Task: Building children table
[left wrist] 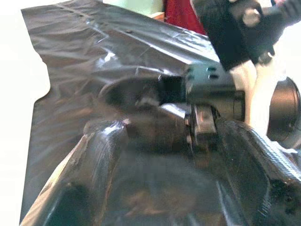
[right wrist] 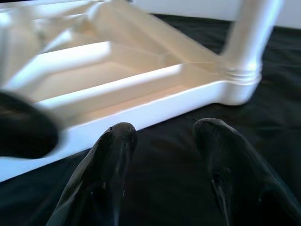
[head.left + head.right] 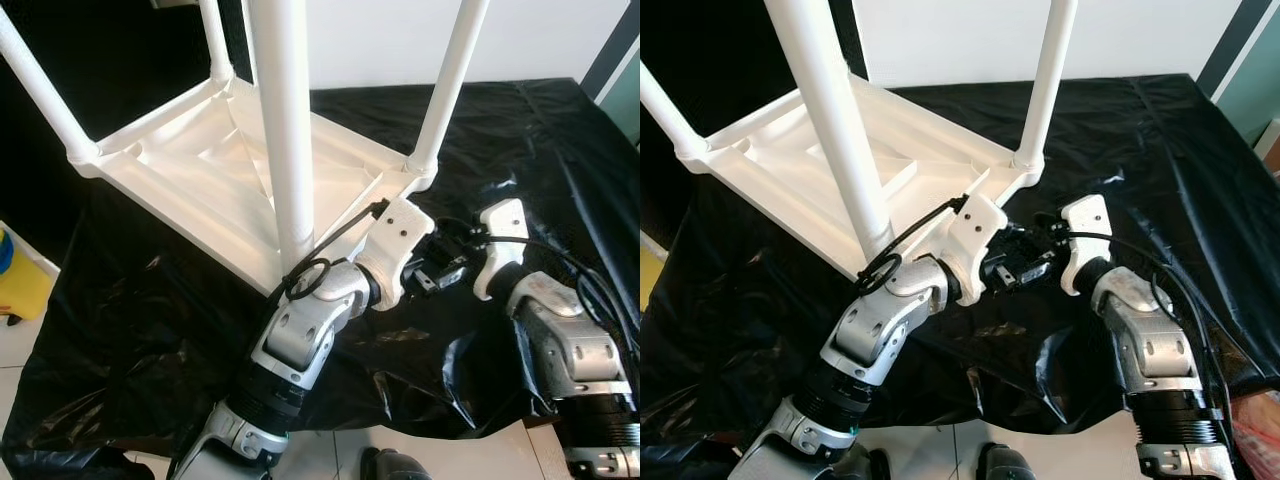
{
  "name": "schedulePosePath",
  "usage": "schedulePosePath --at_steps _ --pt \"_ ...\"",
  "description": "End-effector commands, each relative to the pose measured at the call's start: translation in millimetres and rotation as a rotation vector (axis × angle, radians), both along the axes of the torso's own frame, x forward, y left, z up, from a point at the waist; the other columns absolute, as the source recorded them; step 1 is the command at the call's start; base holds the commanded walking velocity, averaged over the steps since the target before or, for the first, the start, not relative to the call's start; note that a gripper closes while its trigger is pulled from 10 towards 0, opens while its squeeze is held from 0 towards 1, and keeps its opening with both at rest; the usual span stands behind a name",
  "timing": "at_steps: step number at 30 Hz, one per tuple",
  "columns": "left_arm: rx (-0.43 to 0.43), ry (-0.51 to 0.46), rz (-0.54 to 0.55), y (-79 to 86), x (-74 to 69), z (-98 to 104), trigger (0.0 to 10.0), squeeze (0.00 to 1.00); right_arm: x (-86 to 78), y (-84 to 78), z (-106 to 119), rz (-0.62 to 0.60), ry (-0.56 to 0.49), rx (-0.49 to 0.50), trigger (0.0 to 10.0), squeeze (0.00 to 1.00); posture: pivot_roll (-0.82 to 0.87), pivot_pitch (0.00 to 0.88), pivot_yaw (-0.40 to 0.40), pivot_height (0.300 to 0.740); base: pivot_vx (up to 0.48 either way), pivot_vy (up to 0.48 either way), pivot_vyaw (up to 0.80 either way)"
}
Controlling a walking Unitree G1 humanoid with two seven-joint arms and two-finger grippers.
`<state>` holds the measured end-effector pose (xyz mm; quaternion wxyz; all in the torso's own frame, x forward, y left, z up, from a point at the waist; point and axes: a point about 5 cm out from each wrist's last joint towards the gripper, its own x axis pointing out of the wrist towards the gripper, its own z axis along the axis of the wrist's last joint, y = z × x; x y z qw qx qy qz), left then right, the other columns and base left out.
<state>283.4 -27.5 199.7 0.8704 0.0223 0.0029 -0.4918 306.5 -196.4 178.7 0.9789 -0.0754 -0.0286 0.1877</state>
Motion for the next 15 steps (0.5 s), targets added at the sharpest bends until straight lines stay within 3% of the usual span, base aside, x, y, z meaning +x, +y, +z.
schedulePosePath --at_steps 1,3,4,8,11,13,14,15 --pt "-0.016 0.004 -0.061 -5.8 -9.6 0.0 10.0 0.00 2.5 -4.4 3.4 -0.064 -0.036 0.014 10.0 0.00 -0.13 0.148 0.035 0.740 0.000 0.000 0.00" --pt "-0.016 0.004 -0.061 -5.8 -9.6 0.0 10.0 0.00 2.5 -4.4 3.4 -0.064 -0.036 0.014 10.0 0.00 -0.13 0.148 0.035 0.740 0.000 0.000 0.00" --pt "-0.016 -0.008 -0.137 -9.8 -17.0 0.4 10.0 0.00 6.3 -6.6 3.2 -0.140 -0.052 0.044 10.0 0.00 -0.13 0.147 0.037 0.740 0.000 0.000 0.00" --pt "-0.021 -0.003 -0.132 -11.6 -16.3 0.6 10.0 0.00 9.5 -11.7 3.5 -0.220 -0.063 0.069 10.0 0.00 -0.13 0.146 0.038 0.740 0.000 0.000 0.00" --pt "-0.018 -0.011 -0.086 -12.4 -11.5 1.7 10.0 0.00 11.2 -15.8 3.6 -0.284 -0.081 0.079 10.0 0.00 -0.13 0.146 0.036 0.740 0.000 0.000 0.00" --pt "0.007 -0.038 0.077 -8.6 5.4 3.3 10.0 0.00 12.0 -15.6 2.3 -0.318 -0.089 0.091 10.0 0.00 -0.13 0.145 0.034 0.740 0.000 0.000 0.00" --pt "0.007 -0.038 0.077 -8.6 5.4 3.3 10.0 0.00 12.0 -15.6 2.3 -0.318 -0.089 0.091 10.0 0.00 -0.13 0.145 0.034 0.740 0.000 0.000 0.00" --pt "0.022 -0.038 0.147 -6.0 12.6 2.9 10.0 0.00 12.2 -14.4 1.6 -0.321 -0.089 0.092 10.0 0.00 -0.13 0.143 0.032 0.740 0.000 0.000 0.00"
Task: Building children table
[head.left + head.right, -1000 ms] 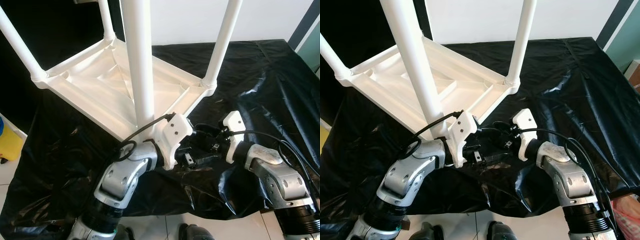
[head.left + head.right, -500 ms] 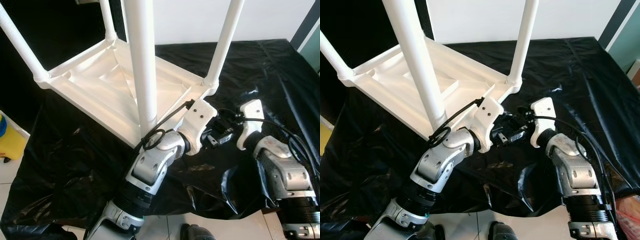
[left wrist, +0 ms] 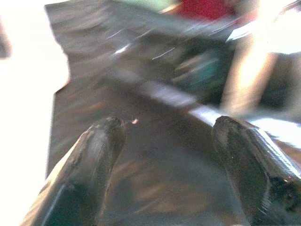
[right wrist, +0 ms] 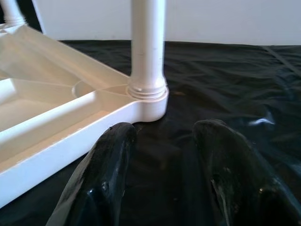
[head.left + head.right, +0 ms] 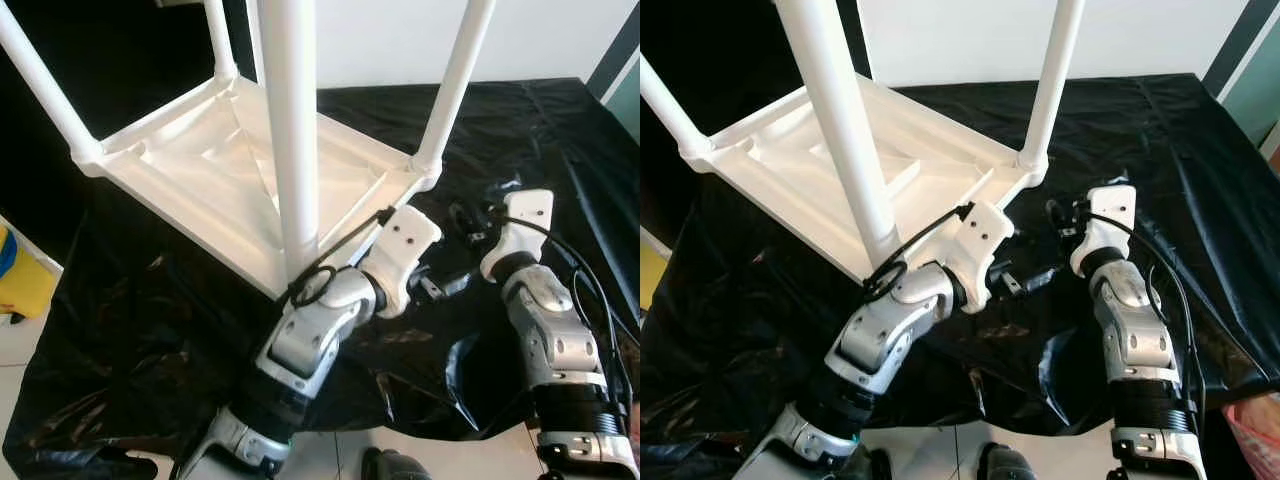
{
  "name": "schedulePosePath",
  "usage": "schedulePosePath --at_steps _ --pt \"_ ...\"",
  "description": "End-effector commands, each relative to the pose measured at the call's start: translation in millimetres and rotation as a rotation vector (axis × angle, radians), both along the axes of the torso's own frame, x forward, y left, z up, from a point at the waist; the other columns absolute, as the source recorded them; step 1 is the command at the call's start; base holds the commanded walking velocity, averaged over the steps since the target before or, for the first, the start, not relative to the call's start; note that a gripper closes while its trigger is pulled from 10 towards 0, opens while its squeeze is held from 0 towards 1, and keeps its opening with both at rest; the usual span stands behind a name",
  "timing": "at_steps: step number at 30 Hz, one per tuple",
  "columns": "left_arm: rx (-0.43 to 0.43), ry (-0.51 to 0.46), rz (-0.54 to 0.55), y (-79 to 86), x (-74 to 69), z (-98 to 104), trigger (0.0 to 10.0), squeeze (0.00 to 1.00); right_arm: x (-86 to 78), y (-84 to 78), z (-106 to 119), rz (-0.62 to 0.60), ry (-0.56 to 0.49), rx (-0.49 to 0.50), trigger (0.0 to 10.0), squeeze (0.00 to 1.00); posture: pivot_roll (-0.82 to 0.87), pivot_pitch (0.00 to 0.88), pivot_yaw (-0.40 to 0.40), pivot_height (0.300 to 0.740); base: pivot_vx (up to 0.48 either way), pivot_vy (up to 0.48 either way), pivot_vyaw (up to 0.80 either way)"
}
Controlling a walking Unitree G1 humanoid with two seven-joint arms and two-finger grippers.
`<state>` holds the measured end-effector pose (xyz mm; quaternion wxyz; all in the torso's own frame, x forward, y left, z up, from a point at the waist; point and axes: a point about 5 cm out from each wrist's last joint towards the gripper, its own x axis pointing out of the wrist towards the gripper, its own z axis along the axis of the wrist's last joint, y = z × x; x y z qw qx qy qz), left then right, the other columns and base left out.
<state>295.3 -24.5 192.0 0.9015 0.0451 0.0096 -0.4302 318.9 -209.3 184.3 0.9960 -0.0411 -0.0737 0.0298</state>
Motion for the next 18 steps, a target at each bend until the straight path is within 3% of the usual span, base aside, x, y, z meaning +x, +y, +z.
schedulePosePath --at_steps 1,5,8,12,14,18 --pt "-0.016 -0.022 0.083 -5.6 7.4 10.2 10.0 0.00 0.0 0.0 -4.6 -0.015 0.009 0.005 10.0 0.00 -0.13 0.143 0.032 0.740 0.000 0.000 0.00" --pt "-0.030 -0.013 0.197 0.9 15.8 10.2 10.0 0.00 0.7 3.1 -5.7 -0.016 0.005 0.017 10.0 0.00 -0.13 0.138 0.031 0.740 0.000 0.000 0.00" --pt "-0.101 -0.027 0.435 22.6 30.3 16.4 10.0 0.00 2.2 9.3 -5.6 -0.015 -0.005 0.017 10.0 0.00 -0.12 0.136 0.033 0.740 0.000 0.000 0.00" --pt "-0.116 -0.015 0.539 41.0 37.1 15.2 10.0 0.00 2.6 13.9 -7.0 -0.011 -0.008 0.019 10.0 0.00 -0.12 0.135 0.035 0.740 0.000 0.000 0.00" --pt "-0.116 -0.015 0.539 41.0 37.1 15.2 10.0 0.00 2.6 13.9 -7.0 -0.011 -0.008 0.019 10.0 0.00 -0.12 0.135 0.035 0.740 0.000 0.000 0.00" --pt "-0.082 0.030 0.677 66.0 40.7 0.1 10.0 0.00 1.7 23.6 -9.1 0.034 -0.013 0.017 10.0 0.00 -0.12 0.136 0.038 0.740 0.000 0.000 0.00"
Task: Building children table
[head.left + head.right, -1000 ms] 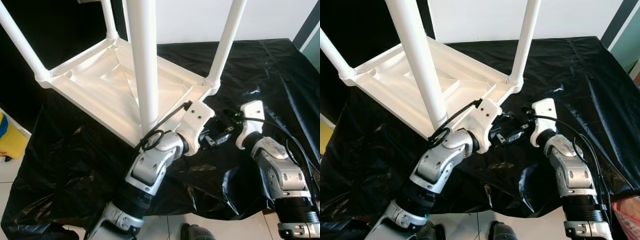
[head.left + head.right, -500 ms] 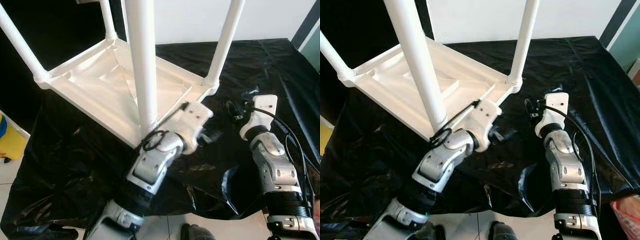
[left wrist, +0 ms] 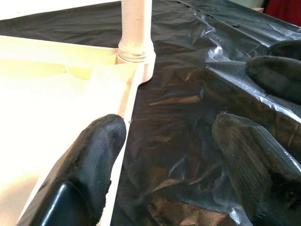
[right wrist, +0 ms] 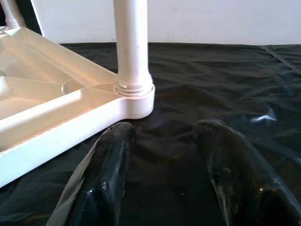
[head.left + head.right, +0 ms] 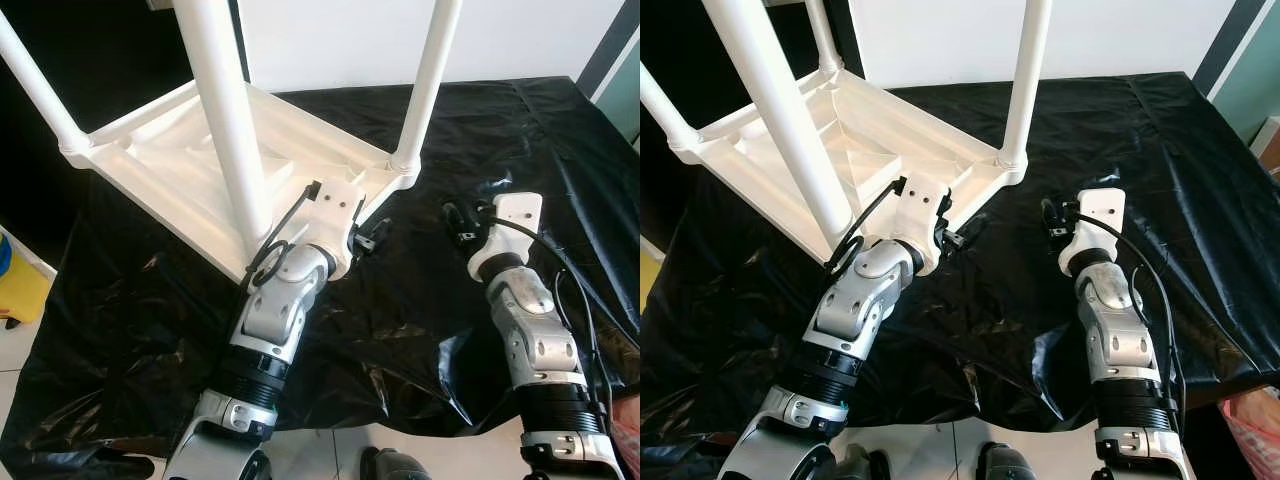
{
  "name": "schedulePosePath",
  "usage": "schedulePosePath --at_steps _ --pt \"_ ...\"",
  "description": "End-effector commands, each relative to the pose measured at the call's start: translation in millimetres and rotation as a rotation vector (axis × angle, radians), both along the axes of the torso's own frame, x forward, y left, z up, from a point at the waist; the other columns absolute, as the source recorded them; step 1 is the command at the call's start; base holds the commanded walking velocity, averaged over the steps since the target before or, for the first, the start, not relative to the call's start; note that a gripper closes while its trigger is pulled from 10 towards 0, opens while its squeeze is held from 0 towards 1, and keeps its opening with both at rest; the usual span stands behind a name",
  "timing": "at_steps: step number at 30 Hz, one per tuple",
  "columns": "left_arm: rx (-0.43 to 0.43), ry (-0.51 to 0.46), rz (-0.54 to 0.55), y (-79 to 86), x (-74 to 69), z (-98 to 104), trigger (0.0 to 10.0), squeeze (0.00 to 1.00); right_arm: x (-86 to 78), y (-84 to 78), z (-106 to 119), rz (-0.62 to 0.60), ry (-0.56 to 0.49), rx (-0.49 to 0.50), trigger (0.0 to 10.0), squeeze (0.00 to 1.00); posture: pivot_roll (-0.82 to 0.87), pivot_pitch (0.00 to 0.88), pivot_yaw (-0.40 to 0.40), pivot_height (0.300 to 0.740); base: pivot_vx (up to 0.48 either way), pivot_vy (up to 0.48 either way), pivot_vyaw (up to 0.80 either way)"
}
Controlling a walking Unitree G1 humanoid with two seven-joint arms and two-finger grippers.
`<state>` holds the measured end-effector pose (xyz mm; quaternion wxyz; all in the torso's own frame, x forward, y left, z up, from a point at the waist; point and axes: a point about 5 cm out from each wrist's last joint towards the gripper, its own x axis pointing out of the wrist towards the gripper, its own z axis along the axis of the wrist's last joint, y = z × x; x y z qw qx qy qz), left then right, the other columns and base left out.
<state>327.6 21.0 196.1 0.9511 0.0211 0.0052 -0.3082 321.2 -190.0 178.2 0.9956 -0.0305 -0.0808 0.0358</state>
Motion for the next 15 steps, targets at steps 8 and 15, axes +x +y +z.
schedulePosePath --at_steps 8,15 --pt "0.079 0.096 0.516 54.1 -2.4 -33.2 10.0 0.00 1.6 7.0 -3.2 0.031 -0.005 -0.013 10.0 0.00 -0.11 0.143 0.036 0.740 0.000 0.000 0.00" --pt "0.155 0.118 0.649 90.2 -14.0 -45.1 10.0 0.00 3.8 4.4 -1.8 0.021 -0.009 -0.019 10.0 0.00 -0.10 0.148 0.033 0.740 0.000 0.000 0.00"
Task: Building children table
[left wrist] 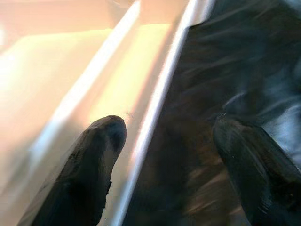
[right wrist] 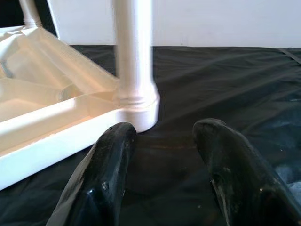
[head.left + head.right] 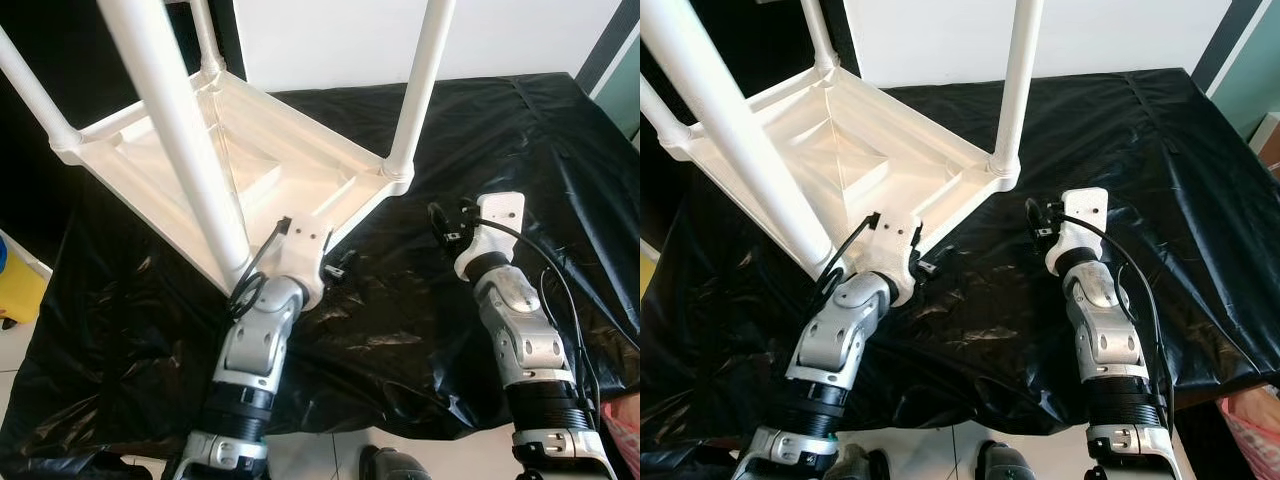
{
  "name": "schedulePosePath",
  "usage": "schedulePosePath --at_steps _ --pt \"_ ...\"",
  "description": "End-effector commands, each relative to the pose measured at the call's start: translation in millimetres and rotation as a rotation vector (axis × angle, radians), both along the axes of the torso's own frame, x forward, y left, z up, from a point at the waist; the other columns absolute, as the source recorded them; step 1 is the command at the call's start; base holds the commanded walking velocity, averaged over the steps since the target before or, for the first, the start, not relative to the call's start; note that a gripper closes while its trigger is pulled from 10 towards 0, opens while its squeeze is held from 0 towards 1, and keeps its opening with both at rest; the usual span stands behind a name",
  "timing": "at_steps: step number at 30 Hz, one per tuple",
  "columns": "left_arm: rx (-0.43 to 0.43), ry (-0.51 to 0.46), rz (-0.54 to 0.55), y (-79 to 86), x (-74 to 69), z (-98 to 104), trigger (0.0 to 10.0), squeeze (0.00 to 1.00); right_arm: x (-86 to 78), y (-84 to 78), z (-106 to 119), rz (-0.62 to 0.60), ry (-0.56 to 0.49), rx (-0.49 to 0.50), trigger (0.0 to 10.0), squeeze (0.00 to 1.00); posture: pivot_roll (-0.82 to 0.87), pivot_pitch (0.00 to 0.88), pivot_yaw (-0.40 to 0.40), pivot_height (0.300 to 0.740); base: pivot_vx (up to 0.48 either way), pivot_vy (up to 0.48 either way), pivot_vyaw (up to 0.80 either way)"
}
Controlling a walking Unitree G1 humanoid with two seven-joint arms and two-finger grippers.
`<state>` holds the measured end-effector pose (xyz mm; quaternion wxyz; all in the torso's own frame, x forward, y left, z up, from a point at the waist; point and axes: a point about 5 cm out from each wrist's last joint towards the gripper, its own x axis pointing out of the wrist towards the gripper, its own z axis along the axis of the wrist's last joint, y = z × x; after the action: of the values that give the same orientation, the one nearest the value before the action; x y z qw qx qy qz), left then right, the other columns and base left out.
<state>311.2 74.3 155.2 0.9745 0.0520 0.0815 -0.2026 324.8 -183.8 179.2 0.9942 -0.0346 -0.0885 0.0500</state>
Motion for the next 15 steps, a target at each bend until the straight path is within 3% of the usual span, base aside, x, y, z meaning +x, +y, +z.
schedulePosePath --at_steps 1,8,11,13,14,15 --pt "0.076 -0.011 0.469 44.7 0.8 -4.7 10.0 0.00 0.5 -1.4 -2.7 -0.007 0.006 -0.008 10.0 0.00 -0.10 0.149 0.033 0.740 0.000 0.000 0.00" --pt "0.100 -0.030 0.648 75.7 -7.5 2.4 10.0 0.00 2.3 0.1 -1.1 -0.005 -0.002 -0.008 10.0 0.00 -0.09 0.150 0.036 0.740 0.000 0.000 0.00" --pt "0.091 -0.045 0.644 75.7 -8.3 5.1 10.0 0.00 3.2 -0.1 -0.4 -0.007 -0.004 -0.007 10.0 0.00 -0.09 0.148 0.033 0.740 0.000 0.000 0.00" --pt "0.068 -0.061 0.593 67.3 -6.3 7.5 10.0 0.00 4.7 0.7 0.1 -0.005 -0.007 -0.006 10.0 0.00 -0.08 0.144 0.031 0.740 0.000 0.000 0.00" --pt "0.044 -0.076 0.516 54.7 -3.6 10.5 10.0 0.00 6.1 2.2 0.8 0.000 -0.010 -0.006 10.0 0.00 -0.08 0.144 0.030 0.740 0.000 0.000 0.00" --pt "0.044 -0.076 0.516 54.7 -3.6 10.5 10.0 0.00 6.1 2.2 0.8 0.000 -0.010 -0.006 10.0 0.00 -0.08 0.144 0.030 0.740 0.000 0.000 0.00"
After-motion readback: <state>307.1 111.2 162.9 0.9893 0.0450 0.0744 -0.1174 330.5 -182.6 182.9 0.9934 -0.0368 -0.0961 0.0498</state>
